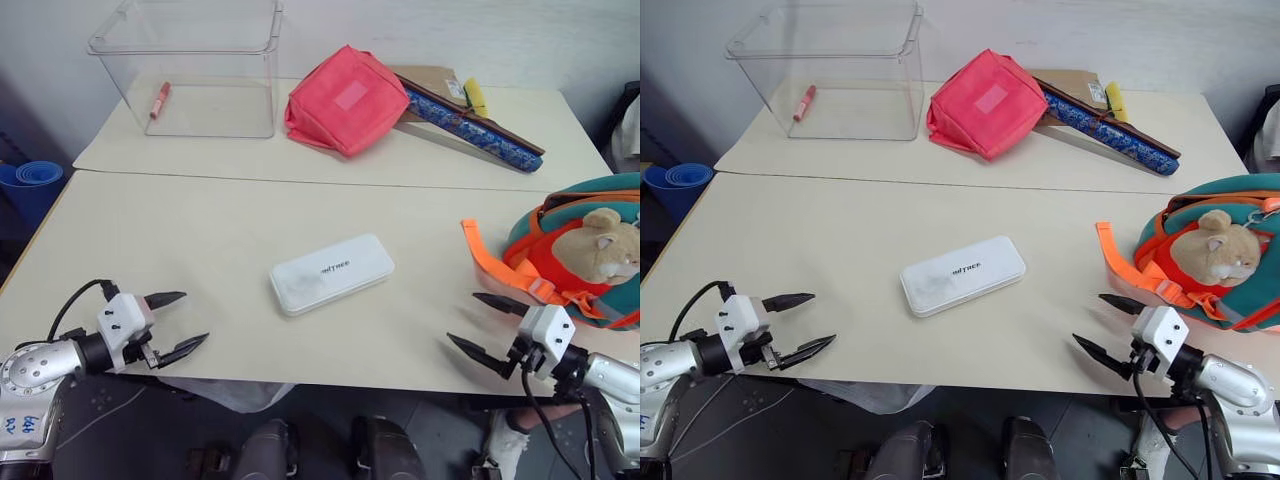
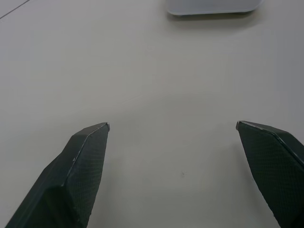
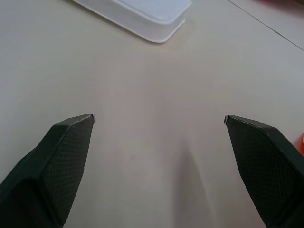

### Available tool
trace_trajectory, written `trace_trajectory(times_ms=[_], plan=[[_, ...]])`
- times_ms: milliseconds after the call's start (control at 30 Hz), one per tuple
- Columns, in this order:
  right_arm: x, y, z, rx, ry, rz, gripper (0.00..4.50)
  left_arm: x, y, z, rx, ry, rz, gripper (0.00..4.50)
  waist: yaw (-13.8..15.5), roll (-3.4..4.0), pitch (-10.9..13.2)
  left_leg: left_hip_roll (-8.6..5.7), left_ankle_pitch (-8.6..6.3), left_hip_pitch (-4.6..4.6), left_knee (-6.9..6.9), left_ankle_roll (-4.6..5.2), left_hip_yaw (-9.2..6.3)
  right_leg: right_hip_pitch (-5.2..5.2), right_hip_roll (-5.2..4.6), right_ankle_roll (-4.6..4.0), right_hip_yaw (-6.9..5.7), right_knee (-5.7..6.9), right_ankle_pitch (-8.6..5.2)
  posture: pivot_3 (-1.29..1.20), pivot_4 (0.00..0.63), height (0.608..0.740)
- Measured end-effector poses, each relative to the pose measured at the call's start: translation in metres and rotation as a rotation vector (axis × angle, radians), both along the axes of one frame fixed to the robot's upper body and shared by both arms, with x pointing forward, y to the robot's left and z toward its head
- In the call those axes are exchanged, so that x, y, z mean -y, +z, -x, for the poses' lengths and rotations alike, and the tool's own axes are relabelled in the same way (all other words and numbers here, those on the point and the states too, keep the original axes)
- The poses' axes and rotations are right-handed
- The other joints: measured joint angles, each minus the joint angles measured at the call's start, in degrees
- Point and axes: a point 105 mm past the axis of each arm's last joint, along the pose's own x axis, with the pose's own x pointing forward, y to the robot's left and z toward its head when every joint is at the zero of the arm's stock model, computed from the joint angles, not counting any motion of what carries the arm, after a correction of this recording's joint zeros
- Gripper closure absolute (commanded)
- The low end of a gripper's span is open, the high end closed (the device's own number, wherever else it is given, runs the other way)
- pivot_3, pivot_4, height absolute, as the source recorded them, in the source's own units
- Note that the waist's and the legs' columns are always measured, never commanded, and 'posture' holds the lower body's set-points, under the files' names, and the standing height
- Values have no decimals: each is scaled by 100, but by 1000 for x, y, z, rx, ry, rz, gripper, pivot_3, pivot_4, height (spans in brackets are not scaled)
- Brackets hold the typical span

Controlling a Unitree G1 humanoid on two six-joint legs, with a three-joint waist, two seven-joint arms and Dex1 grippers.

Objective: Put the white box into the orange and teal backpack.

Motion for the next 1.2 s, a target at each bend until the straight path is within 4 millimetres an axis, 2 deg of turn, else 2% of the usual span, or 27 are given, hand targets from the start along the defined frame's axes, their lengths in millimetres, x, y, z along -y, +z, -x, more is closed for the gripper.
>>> trace_trajectory(times_ms=[200,267,300,433,633,700,767,900,1000,1200], plan=[[-1,5,-6,9,-2,-6,44,5,3,0,-27,-3,33,0,-7,1,0,0,2,1,1,0,0,0,0,0,1,2,0,0,150,740],[-4,10,-12,32,6,-3,396,8,6,-1,-61,1,86,0,-9,1,0,0,3,1,2,-1,0,0,1,0,0,5,0,0,150,740],[-4,13,-17,43,-1,-3,565,10,9,-3,-67,1,106,187,-8,0,0,0,4,1,4,-1,0,0,1,0,0,7,0,0,150,740],[-8,31,-51,90,-50,4,1875,22,26,-19,-50,16,133,1198,-14,2,1,-1,6,1,13,-1,0,1,1,0,0,15,0,0,150,740],[-33,35,-107,76,-65,70,4007,61,15,-32,-165,27,164,3137,-56,3,2,-2,23,-2,14,25,1,-2,11,0,-3,27,0,0,150,740],[-42,30,-117,63,-49,82,4500,74,14,-32,-190,-2,184,3780,-69,3,2,-2,28,-5,15,27,1,0,14,0,-6,42,0,0,150,740],[-56,26,-125,55,-18,85,4500,82,15,-33,-201,-20,182,4428,-81,3,2,-2,31,-10,20,31,2,0,16,0,-8,40,0,0,150,740],[-80,19,-131,23,44,56,4500,96,16,-40,-200,-38,198,4485,-119,3,2,-3,33,-13,35,35,0,7,16,2,-8,42,0,0,150,740],[-95,12,-128,-14,107,53,4500,105,16,-44,-205,-60,196,4485,-135,3,2,-3,34,-12,40,36,-1,9,16,3,-8,46,1,0,150,740],[-86,11,-108,-60,137,42,4500,107,6,-51,-235,-50,177,4485,-128,3,2,-3,34,-14,39,34,-7,9,15,3,-11,46,1,0,150,740]])
